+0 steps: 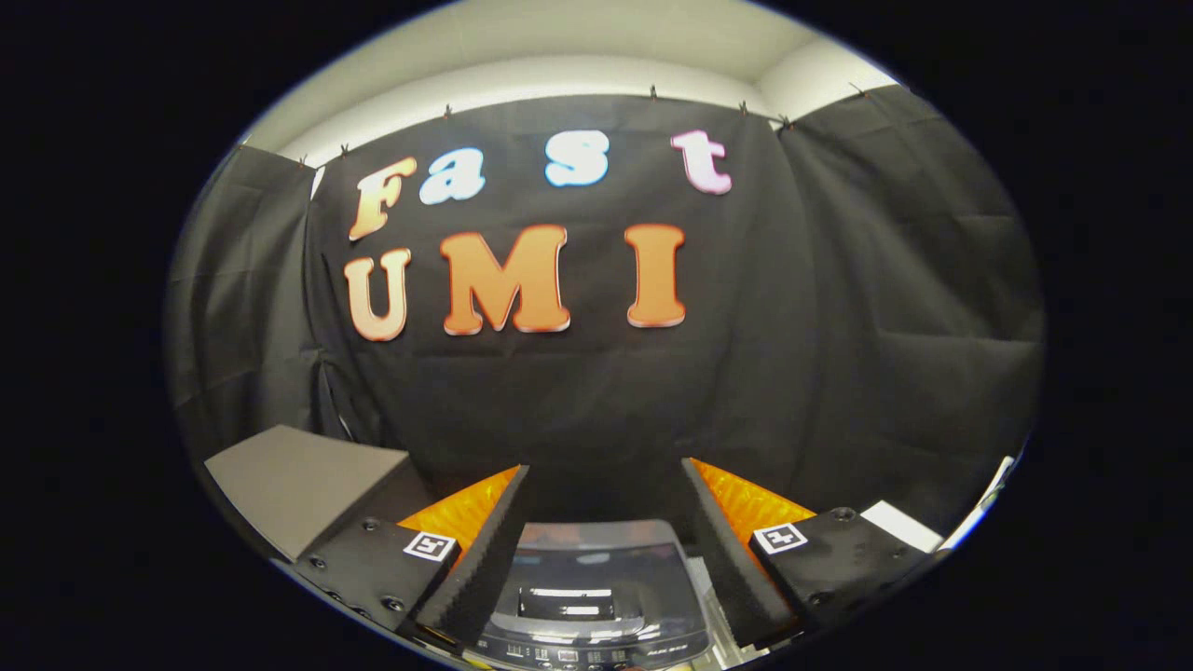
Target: Put the clothes into the washing machine and then close the washing machine lid.
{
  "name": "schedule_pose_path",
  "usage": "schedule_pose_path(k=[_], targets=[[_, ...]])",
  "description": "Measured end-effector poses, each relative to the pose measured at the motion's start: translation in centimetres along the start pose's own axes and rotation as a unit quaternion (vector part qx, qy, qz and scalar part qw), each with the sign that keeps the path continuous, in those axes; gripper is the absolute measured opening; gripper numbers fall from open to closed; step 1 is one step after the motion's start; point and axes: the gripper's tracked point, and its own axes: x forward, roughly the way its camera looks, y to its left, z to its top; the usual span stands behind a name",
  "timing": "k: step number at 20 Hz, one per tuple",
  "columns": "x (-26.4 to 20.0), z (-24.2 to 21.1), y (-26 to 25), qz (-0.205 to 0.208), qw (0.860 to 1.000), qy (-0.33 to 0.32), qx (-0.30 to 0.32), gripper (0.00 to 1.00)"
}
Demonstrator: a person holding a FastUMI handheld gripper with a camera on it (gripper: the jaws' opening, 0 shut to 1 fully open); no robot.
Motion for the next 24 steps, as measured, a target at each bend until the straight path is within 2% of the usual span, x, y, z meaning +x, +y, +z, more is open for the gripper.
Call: schedule_pose_path(k=[3,5,16,24], targets=[[-1.5,3.4,-1.4,-0.027,0.999,-0.040,-0.011,1.00],[-2.2,4.0,-1.7,-0.035,0.998,-0.052,-0.012,1.00],[-2.8,3.2,0.5,-0.016,0.998,-0.053,-0.017,1.00],[-3.8,2.3,0.7,-0.029,0.998,-0.047,-0.019,1.00]])
